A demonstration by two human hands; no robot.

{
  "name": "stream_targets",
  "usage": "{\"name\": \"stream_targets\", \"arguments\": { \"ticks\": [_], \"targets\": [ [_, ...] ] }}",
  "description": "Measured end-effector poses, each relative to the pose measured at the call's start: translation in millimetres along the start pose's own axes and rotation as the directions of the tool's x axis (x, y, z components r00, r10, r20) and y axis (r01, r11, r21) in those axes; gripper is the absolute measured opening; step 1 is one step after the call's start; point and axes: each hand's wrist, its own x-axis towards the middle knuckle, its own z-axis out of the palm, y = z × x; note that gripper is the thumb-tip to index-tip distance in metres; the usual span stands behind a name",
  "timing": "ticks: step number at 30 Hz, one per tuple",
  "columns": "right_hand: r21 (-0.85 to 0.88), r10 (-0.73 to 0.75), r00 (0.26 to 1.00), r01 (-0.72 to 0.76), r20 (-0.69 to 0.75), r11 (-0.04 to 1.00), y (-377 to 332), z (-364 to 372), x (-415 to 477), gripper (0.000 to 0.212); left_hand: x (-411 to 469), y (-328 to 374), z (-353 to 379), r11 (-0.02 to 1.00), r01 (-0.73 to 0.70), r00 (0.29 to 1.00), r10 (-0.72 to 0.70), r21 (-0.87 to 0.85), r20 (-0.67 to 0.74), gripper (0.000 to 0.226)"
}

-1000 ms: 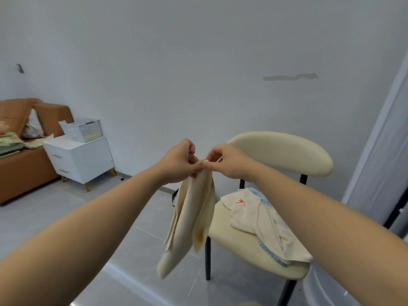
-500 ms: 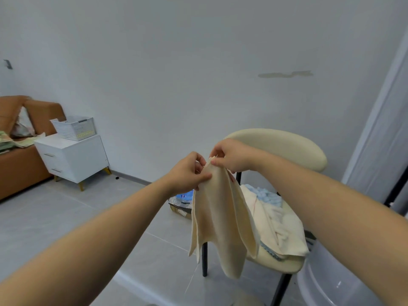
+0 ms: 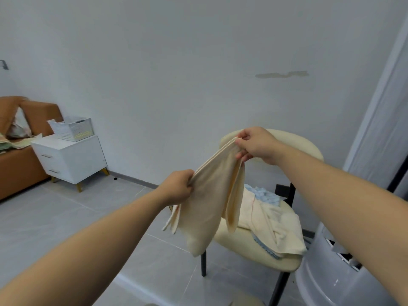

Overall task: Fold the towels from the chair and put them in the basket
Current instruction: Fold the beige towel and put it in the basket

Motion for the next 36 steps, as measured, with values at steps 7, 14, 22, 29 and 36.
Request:
{"name": "stream_targets", "arguments": {
  "ticks": [7,14,22,29,36],
  "targets": [
    [0.092,0.003,0.985,0.013,-0.171,0.996,11,-16,6,0.009,-10,-33,-9,0.964,0.118,0.988,-0.138,0.239,0.069,0.022],
    [-0.02,0.054,0.985,-0.058,-0.162,0.998,33,-43,-1,0.017,-1,-48,-23,0.978,0.12,0.993,-0.121,0.171,-0.003,0.02],
    [-0.379,0.015,0.996,-0.049,-0.091,0.924,56,-71,-18,0.019,13,-46,-55,0.988,0.113,0.994,-0.113,0.109,-0.012,0.007],
    [-0.257,0.097,0.992,-0.113,-0.075,0.96,70,-84,-23,0.023,17,-37,-53,0.848,0.295,0.955,-0.272,-0.439,0.117,0.008],
    [0.061,0.33,0.932,-0.342,0.151,0.938,75,-93,-31,0.022,26,-32,-45,0.419,0.47,0.878,-0.311,-0.777,0.363,0.022]
  ]
}}
